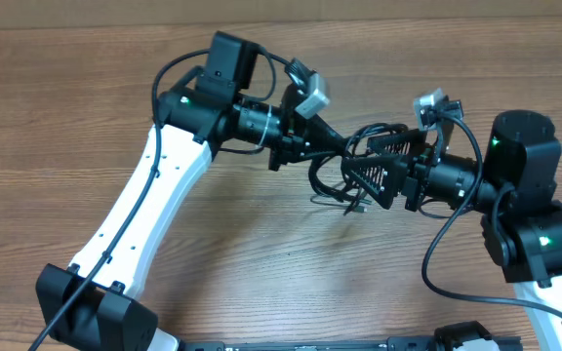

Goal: Untangle cables

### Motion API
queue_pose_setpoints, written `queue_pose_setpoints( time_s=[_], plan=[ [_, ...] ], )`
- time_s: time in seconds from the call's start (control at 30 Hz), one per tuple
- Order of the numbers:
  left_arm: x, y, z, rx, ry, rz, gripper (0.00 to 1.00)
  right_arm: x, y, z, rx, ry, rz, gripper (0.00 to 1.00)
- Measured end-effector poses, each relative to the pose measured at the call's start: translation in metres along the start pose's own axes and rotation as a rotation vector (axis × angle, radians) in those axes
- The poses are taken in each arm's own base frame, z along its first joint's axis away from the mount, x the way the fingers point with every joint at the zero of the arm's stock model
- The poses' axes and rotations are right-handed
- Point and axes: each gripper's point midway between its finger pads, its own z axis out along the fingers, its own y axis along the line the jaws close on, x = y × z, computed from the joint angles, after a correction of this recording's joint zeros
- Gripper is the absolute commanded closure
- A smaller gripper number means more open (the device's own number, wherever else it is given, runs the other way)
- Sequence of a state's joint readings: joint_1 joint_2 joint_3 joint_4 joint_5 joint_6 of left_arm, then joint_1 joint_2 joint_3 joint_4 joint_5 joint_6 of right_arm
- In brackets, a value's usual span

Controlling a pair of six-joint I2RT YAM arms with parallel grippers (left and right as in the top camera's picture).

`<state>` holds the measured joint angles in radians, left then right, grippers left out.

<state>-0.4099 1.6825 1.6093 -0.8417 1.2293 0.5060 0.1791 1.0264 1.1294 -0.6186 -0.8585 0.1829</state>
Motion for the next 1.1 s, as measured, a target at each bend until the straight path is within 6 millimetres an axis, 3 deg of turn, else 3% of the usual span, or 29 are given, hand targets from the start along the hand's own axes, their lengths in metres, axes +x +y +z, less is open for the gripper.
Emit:
queue_pose_setpoints(
  time_s=[0.3,1.1],
  plan=[
    [0.0,-0.002,0.003,0.008,0.002,0.006,0.96,0.003,0.003,0.002,-0.033,0.018,0.01,0.28],
    [-0.002,-0.005,0.003,0.019,-0.003,0.006,0.96,0.004,0.023,0.001,-0.158,0.037,-0.004,0.29]
  ],
)
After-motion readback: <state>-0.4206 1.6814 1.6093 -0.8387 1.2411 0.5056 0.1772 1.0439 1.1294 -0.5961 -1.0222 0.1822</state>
